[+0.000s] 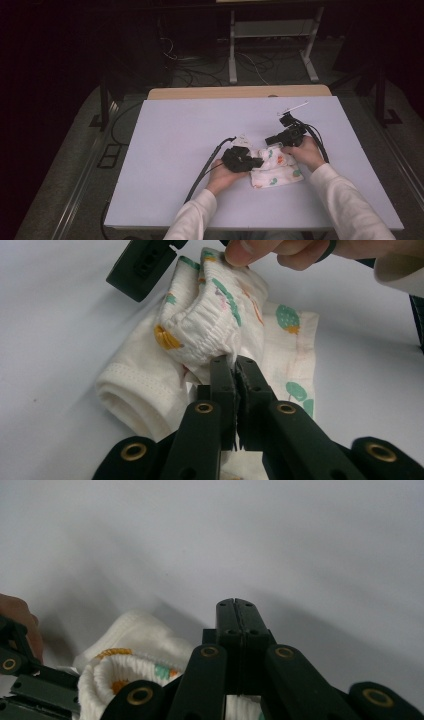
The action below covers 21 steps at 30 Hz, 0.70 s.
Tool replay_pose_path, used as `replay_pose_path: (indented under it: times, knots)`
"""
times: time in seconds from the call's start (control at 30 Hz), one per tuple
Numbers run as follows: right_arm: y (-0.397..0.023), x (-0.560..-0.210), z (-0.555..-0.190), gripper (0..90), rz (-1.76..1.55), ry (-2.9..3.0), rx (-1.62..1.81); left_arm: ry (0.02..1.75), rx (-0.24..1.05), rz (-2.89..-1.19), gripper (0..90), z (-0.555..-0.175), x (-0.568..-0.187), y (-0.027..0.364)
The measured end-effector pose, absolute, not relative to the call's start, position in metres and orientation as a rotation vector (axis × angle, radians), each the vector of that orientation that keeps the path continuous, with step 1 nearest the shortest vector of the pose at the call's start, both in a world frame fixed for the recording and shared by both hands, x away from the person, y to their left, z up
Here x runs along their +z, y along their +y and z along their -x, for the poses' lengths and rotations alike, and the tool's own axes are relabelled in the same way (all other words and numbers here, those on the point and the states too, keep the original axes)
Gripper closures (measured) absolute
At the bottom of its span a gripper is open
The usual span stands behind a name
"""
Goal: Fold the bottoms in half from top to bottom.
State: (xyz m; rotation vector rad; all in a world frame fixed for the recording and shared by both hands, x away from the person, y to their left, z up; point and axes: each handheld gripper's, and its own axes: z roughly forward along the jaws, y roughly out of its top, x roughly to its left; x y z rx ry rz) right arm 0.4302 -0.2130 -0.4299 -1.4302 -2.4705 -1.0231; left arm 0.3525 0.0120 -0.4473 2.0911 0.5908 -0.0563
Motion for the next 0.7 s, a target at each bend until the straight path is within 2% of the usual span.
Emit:
replay_pose_path:
  times: [0.07,0.13,0.37,0.7]
  knots:
    - [-0.213,-0.431,-0.431,88.4,1.421,-2.471,-0.999,0.599,-0.083,-2.082,76.6,-0.353,-0.447,0.013]
    - [-0.214,-0.430,-0.429,88.5,1.400,-2.471,-0.986,0.612,-0.083,-2.061,65.1,-0.352,-0.446,0.015]
    - [-0.217,-0.423,-0.421,88.5,1.363,-2.469,-0.978,0.659,0.021,-1.980,41.2,-0.350,-0.435,0.024]
    - [-0.222,-0.415,-0.397,88.5,1.312,-2.438,-1.023,0.758,0.034,-1.922,22.4,-0.357,-0.434,0.035]
